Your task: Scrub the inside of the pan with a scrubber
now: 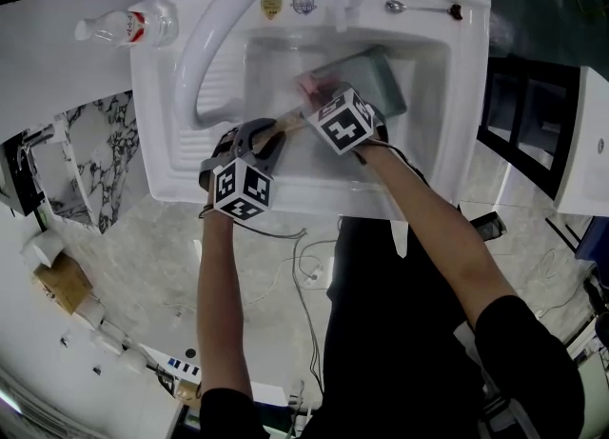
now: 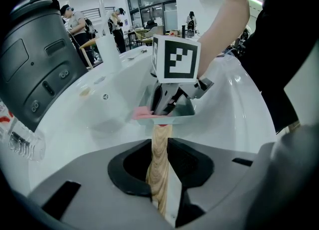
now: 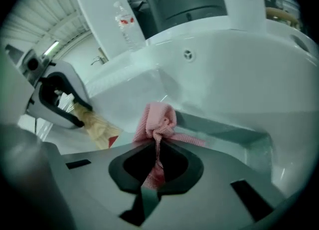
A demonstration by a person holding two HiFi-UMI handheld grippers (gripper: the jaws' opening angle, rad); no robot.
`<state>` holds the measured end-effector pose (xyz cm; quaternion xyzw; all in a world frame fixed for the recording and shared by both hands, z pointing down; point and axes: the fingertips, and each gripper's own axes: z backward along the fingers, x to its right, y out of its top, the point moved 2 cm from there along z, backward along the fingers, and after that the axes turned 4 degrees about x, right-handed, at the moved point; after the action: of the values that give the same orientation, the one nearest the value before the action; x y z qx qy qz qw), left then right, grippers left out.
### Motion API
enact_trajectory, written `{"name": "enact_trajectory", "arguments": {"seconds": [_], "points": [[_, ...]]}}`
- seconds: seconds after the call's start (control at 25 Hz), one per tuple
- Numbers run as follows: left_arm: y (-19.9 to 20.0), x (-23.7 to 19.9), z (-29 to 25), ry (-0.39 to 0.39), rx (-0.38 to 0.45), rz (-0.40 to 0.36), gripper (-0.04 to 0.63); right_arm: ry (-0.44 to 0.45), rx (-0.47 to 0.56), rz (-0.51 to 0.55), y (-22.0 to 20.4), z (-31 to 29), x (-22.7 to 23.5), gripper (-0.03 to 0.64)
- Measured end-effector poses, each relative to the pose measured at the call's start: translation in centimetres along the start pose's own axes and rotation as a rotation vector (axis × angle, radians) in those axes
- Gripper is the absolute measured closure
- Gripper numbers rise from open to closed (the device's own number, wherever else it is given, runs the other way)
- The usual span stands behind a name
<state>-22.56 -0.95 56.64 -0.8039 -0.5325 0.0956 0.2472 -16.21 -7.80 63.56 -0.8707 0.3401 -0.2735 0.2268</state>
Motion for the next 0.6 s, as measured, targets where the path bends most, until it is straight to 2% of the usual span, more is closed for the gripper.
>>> {"name": "enact_trajectory", "arguments": {"seconds": [0.08,0.16,0.24,0.32,0.48,0.56,0.6], "points": [[0.0,0.0,0.0,-0.001,-0.002,0.002,0.483,0.069,-0.065,0.149,-0.8,0.4,-0.5,0.586],[-0.1,0.0,0.0,-0.001,-0.004,0.004,0.483,0.062,-0.138,0.323,-1.8,0.9,0.1,0.586],[-0.1,0.0,0.0,-0.004,-0.006,0.006,0.483,-0.034,-0.188,0.468,-2.5,1.6,1.7,0.586],[-0.1,0.0,0.0,-0.001,-0.005,0.004,0.483,-0.152,-0.206,0.569,-3.0,2.0,3.6,0.589],[-0.1,0.0,0.0,0.012,0.0,-0.004,0.483,-0.388,-0.251,0.63,-3.7,2.8,7.3,0.592],[0.0,0.0,-0.1,0.009,0.0,-0.002,0.483,-0.458,-0.305,0.582,-4.4,3.3,8.7,0.592],[0.0,0.0,-0.1,0.012,0.001,-0.004,0.483,-0.47,-0.333,0.523,-4.8,3.6,9.0,0.592]]}}
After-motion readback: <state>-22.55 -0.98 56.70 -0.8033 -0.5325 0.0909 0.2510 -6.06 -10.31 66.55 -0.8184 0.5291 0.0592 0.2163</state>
